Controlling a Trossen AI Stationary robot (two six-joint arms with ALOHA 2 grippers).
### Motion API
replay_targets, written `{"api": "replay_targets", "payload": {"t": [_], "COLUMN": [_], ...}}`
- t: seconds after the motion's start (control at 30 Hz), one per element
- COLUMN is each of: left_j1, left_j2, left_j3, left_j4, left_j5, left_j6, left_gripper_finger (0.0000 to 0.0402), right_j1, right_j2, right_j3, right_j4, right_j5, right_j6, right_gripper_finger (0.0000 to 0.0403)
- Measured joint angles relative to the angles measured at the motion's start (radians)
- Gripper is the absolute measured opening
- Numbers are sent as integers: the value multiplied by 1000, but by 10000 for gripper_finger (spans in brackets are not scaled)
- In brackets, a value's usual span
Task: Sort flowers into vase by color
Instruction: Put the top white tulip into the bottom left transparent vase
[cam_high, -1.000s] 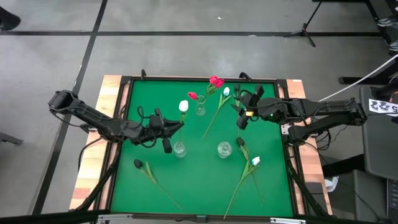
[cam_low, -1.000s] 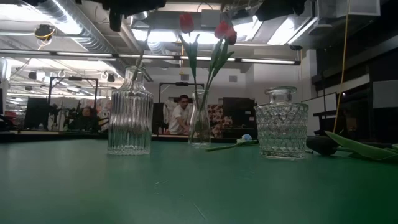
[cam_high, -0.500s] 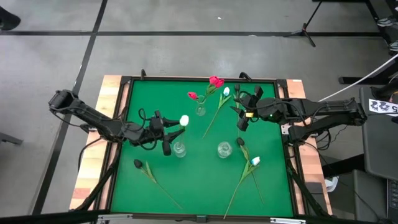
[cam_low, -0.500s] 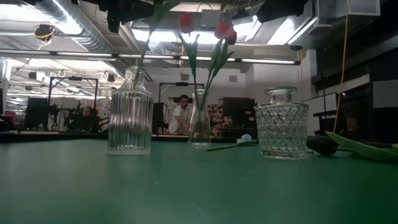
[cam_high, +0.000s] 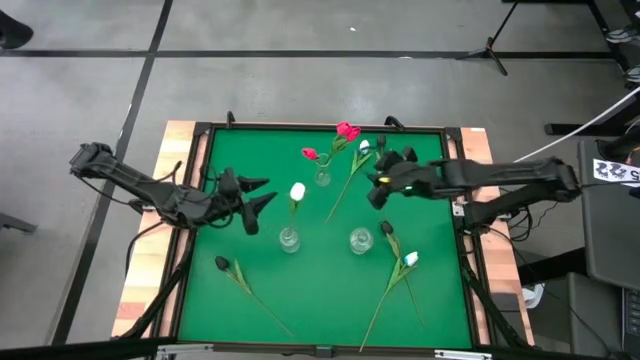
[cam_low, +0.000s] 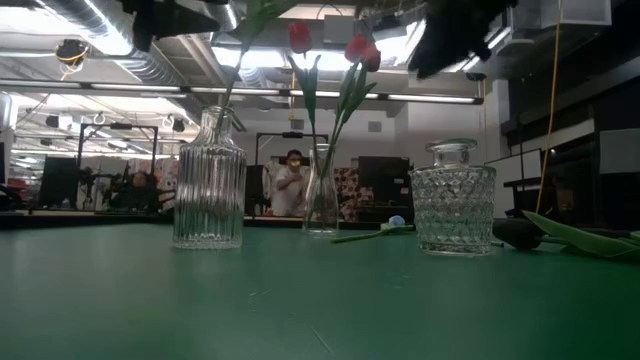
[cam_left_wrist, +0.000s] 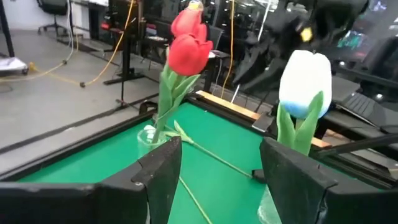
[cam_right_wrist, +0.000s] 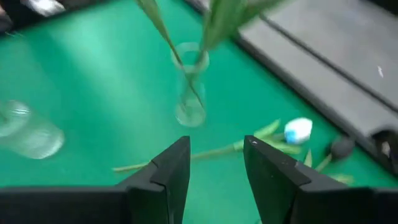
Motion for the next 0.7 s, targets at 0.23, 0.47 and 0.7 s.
{"api": "replay_targets", "payload": {"t": [0.23,0.47,0.7], "left_j1": [0,0,1], "left_j2": [-62,-66,-66], "left_j3": [0,0,0], "left_j4": [-87,-151,-174], "left_j5": [0,0,1], "left_j6": [-39,-42,-45], "left_gripper_finger": [216,216,217], "right_j1": [-108,-107,-41], "right_j2": [181,297,302], "right_j3": [0,0,0], "right_j4": [6,46,74], "right_j5": [-5,-123,-147], "right_j6": [210,-2,-534], "right_gripper_finger": [151,151,151]}}
